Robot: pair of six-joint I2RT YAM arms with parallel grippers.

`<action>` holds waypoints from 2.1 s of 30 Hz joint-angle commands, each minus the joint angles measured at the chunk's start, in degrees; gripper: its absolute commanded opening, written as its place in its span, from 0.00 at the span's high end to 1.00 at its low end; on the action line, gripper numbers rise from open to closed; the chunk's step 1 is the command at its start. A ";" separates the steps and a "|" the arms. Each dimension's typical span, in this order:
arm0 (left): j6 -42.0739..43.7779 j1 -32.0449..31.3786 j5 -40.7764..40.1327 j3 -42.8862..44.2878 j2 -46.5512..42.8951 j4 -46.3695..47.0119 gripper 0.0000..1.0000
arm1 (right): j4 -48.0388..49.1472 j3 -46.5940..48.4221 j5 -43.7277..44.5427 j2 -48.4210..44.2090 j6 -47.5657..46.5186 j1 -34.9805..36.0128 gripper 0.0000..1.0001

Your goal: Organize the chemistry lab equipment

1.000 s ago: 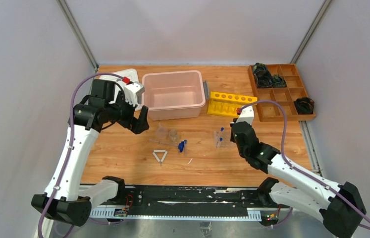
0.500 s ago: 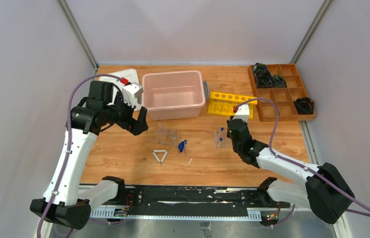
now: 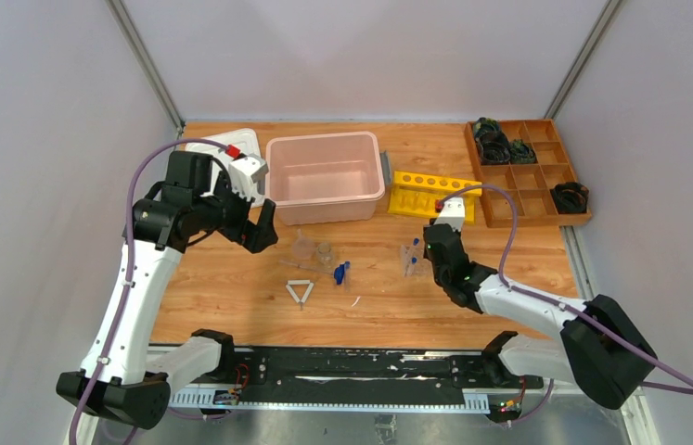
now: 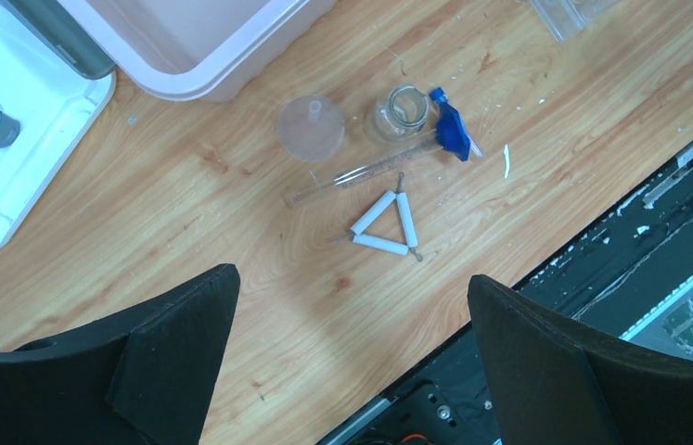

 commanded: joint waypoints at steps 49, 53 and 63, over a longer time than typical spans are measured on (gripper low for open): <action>-3.33 -0.02 2.86 5.90 0.04 -0.01 0.00 | -32.94 36.82 -28.09 27.70 23.54 15.05 0.65; -3.25 -0.02 2.91 5.71 0.04 -0.01 0.00 | -32.83 39.15 -28.27 32.41 23.55 16.23 0.65; -2.99 -0.02 2.69 5.51 -0.25 0.00 0.00 | -35.92 44.15 -24.87 39.46 23.47 18.31 0.65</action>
